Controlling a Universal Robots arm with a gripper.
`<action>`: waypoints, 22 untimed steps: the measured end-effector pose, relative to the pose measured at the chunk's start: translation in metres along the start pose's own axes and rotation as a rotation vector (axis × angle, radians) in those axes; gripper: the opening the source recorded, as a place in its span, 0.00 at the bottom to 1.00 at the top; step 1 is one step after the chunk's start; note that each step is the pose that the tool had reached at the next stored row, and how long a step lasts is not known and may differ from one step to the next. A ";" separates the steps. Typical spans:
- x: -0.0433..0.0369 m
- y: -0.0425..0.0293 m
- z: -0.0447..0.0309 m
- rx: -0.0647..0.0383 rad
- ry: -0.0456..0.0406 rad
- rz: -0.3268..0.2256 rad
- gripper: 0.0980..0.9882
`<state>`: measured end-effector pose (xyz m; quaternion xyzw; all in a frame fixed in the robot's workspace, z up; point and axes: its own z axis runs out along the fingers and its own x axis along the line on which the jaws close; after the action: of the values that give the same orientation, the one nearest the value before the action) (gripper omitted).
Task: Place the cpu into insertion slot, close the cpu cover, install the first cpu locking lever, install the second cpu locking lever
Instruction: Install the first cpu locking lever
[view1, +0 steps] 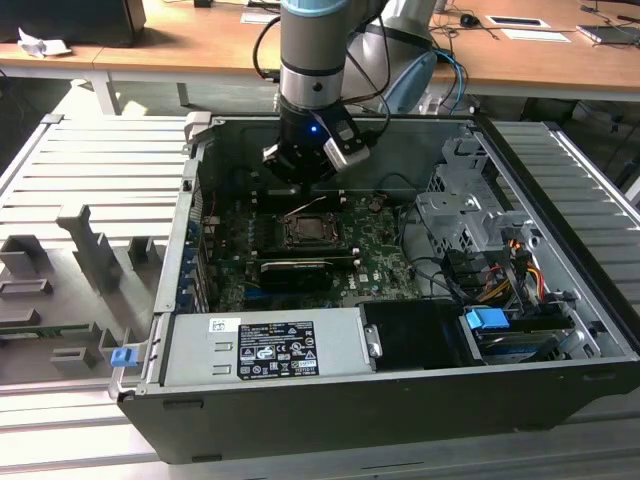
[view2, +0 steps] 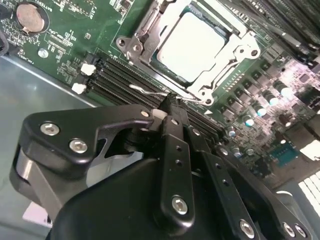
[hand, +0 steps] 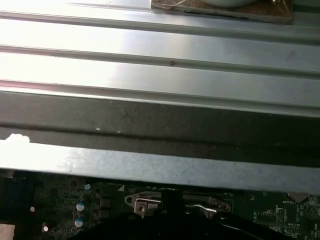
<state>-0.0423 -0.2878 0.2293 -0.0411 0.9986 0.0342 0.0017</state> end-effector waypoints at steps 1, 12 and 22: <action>-0.0012 0.0009 0.0018 0.000 0.0002 0.000 0.01; -0.0165 0.0031 0.0103 -0.002 -0.0002 0.000 0.01; -0.0239 0.0018 0.0209 -0.002 -0.0001 0.000 0.01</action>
<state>-0.0185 -0.2827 0.2087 -0.0410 0.9985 0.0350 0.0017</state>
